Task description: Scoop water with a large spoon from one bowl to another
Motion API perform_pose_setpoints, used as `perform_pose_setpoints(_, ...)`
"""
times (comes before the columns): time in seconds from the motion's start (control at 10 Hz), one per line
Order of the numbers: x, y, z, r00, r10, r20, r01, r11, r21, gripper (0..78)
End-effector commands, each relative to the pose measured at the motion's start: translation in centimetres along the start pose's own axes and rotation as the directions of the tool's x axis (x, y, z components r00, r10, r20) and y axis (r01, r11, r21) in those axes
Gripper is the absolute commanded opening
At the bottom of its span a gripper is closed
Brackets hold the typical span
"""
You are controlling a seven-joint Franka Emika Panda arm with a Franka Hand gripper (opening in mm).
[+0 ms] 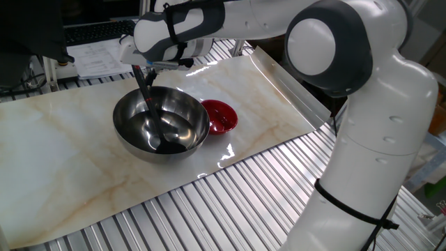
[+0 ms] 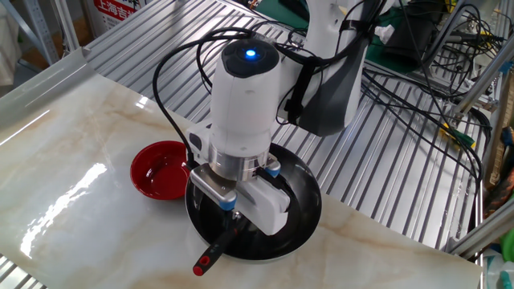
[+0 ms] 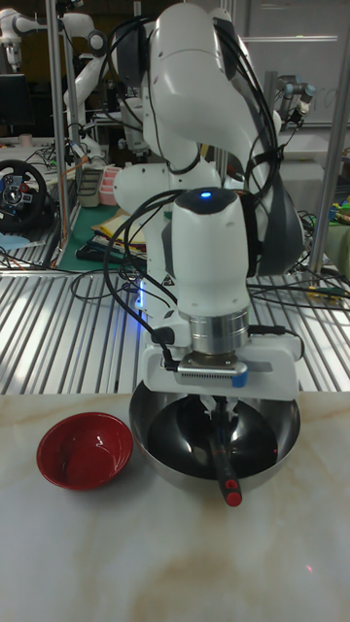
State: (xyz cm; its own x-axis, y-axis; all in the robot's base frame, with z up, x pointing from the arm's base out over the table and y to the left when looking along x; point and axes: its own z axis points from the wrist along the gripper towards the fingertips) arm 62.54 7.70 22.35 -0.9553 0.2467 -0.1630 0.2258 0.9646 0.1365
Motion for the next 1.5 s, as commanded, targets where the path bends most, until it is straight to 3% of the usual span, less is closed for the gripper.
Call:
perform_pose_setpoints(0.1, -0.2, 0.1, -0.2, 1.000, 0.022, 0.019, -0.022, 1.000, -0.011, 0.0)
perform_pose_setpoints(1.5, -1.0, 1.1, 1.4, 0.999, 0.003, 0.034, -0.004, 0.999, 0.033, 0.0)
